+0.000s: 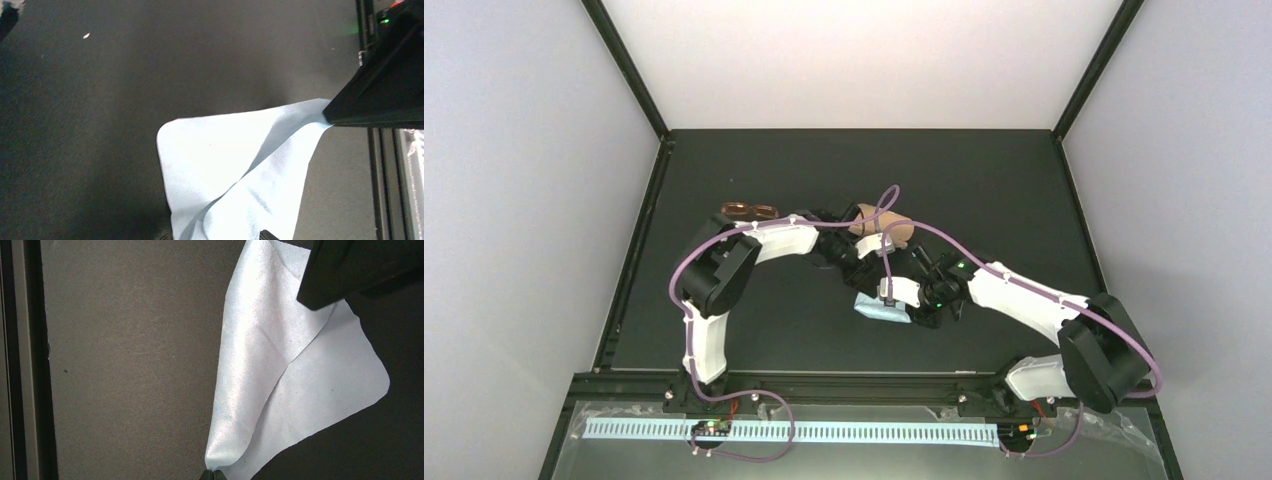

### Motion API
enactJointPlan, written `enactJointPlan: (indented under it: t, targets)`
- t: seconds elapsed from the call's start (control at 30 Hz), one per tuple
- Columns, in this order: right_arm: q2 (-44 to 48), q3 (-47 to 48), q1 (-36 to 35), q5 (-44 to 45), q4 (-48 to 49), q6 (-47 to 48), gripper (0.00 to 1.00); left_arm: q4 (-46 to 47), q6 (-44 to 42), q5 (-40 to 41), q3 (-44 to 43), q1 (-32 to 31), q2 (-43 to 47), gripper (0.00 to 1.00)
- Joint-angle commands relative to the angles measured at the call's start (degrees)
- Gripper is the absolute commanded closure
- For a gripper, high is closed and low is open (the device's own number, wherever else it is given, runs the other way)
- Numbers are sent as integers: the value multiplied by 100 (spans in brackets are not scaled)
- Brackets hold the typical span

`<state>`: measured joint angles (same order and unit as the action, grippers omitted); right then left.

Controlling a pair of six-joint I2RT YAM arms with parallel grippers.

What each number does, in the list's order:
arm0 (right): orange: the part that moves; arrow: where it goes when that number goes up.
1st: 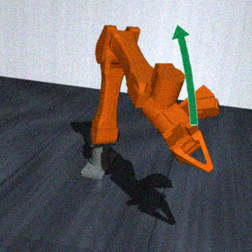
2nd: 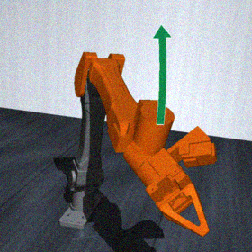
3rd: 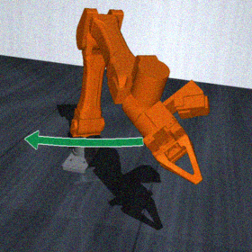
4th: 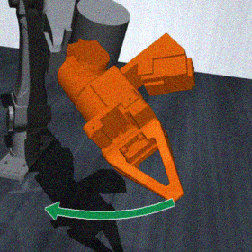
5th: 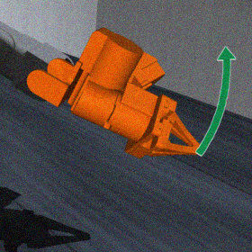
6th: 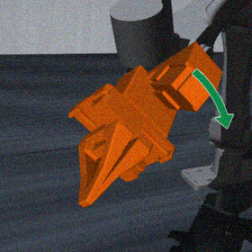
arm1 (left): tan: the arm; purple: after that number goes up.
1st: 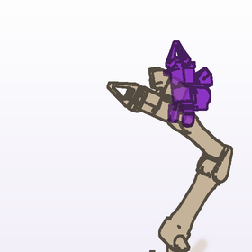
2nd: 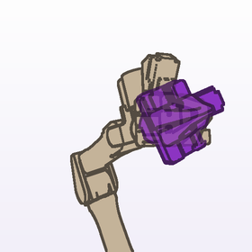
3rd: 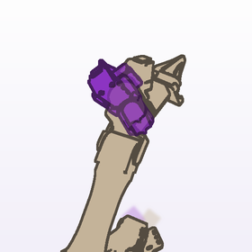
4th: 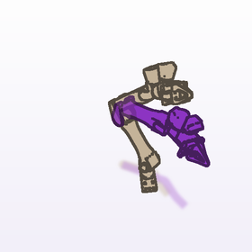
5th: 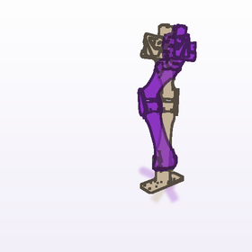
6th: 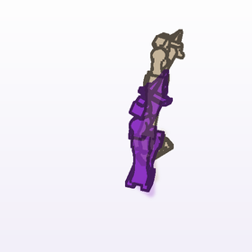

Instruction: Organize the sunglasses

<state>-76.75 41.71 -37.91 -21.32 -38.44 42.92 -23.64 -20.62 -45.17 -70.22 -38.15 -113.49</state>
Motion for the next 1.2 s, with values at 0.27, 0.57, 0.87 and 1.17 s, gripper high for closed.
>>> enactJointPlan:
  t: [0.27, 0.57, 0.87, 1.17]
  targets:
    - [-86, 120, -27, 104, 105, -109, 99, -375, -79, 935, 64, 167, 178, 51]
    - [-159, 148, -29, 119, 108, -108, 99, -529, -256, 920, 201, 107, 188, 55]
    - [-182, 181, -33, 137, 119, -117, 99, -650, -231, 871, 297, -102, 165, 62]
    - [-226, 203, -37, 147, 134, -121, 99, -669, -145, 948, 280, -162, 54, 70]
